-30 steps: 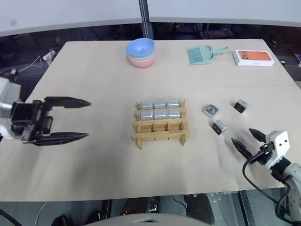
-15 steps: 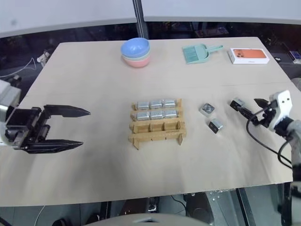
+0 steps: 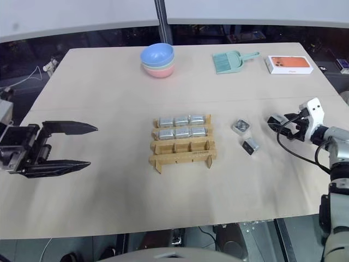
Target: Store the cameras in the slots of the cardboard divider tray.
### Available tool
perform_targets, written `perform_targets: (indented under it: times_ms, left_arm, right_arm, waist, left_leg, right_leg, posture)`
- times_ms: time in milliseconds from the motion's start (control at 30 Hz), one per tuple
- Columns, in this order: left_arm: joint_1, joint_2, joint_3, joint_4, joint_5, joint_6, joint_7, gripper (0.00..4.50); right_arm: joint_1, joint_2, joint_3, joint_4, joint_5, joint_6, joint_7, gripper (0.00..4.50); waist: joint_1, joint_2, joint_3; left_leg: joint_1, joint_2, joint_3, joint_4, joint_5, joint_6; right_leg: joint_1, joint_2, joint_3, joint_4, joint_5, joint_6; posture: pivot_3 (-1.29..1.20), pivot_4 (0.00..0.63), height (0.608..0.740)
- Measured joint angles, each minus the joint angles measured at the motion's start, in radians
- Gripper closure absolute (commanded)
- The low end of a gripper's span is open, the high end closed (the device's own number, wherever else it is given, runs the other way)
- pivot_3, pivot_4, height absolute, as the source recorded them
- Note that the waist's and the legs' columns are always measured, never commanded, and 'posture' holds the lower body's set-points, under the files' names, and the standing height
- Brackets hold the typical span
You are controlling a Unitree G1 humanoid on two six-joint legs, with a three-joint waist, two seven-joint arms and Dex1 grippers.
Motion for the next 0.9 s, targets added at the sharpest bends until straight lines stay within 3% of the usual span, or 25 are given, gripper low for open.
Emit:
perform_targets:
  times_ms: [33,167,200,233,300,367,600,700,900]
  left_arm:
    - [0.004,-0.003,0.001,0.0,0.001,0.0,0.0,0.61]
    - [0.01,-0.004,0.006,0.0,0.006,-0.002,0.0,0.55]
    - [0.012,-0.004,0.008,0.0,0.01,-0.002,-0.001,0.55]
    - [0.012,-0.004,0.01,0.0,0.012,-0.002,-0.001,0.55]
    - [0.015,-0.004,0.018,0.0,0.017,-0.002,-0.004,0.55]
    - [0.016,-0.004,0.022,0.0,0.018,-0.002,-0.008,0.55]
    - [0.016,-0.004,0.023,0.005,0.025,-0.009,-0.023,0.55]
    - [0.006,-0.003,0.02,0.014,0.038,-0.02,-0.027,0.55]
    - [-0.012,-0.003,0.0,0.083,0.065,-0.042,-0.037,0.55]
  right_arm:
    - [-0.013,0.0,0.004,0.025,-0.011,-0.015,0.009,0.0]
    - [-0.03,0.0,0.007,0.064,-0.034,-0.04,0.029,1.17]
    - [-0.033,0.0,0.008,0.073,-0.04,-0.049,0.034,1.79]
    - [-0.034,0.0,0.008,0.075,-0.041,-0.051,0.036,1.94]
    - [-0.037,0.0,0.008,0.082,-0.045,-0.059,0.04,3.02]
    - [-0.038,0.0,0.008,0.086,-0.047,-0.07,0.041,3.79]
    - [-0.029,0.007,-0.003,0.026,-0.033,-0.073,0.039,3.78]
    - [-0.015,0.024,-0.01,-0.133,0.008,-0.031,0.038,3.78]
    - [0.11,0.099,0.042,-0.705,0.088,0.209,-0.054,3.78]
  waist:
    - [0.0,0.0,0.0]
    - [0.0,0.0,0.0]
    - [0.0,0.0,0.0]
    - [0.0,0.0,0.0]
    - [0.0,0.0,0.0]
    - [-0.001,0.0,0.0]
    - [-0.001,0.001,0.0]
    - [-0.005,0.001,0.001]
    - [-0.007,0.001,0.001]
  left_leg:
    - [0.0,0.0,0.0,0.0,0.0,0.0]
    - [0.0,0.0,0.0,0.0,0.0,0.0]
    - [0.0,0.0,0.0,0.0,0.0,0.0]
    - [0.0,0.0,0.0,0.0,0.0,0.0]
    - [0.0,0.0,0.0,0.0,0.0,0.0]
    - [0.0,0.0,0.0,0.0,0.0,0.0]
    - [0.0,0.0,0.0,0.0,0.0,0.0]
    - [0.0,0.001,0.0,0.0,0.0,0.0]
    - [-0.001,0.002,-0.001,0.0,0.0,0.0]
  right_leg:
    - [0.0,0.0,0.0,0.0,0.0,0.0]
    - [0.0,0.0,0.0,0.0,0.0,0.0]
    - [0.0,0.0,0.0,0.0,0.0,0.0]
    - [0.0,0.0,0.0,0.0,0.0,0.0]
    - [0.0,0.0,0.0,0.0,0.0,0.0]
    - [0.0,0.0,0.0,0.0,0.0,0.0]
    - [0.0,0.0,0.0,0.0,0.0,0.0]
    - [0.0,0.0,0.0,0.001,0.0,0.0]
    - [-0.002,0.0,-0.001,0.002,0.0,0.0]
  posture:
    - [0.0,0.15,0.74]
    - [0.0,0.15,0.74]
    - [0.0,0.15,0.74]
    - [0.0,0.15,0.74]
    - [0.0,0.15,0.74]
    - [0.0,0.15,0.74]
    - [0.0,0.15,0.74]
    - [0.0,0.15,0.74]
    - [0.0,0.15,0.74]
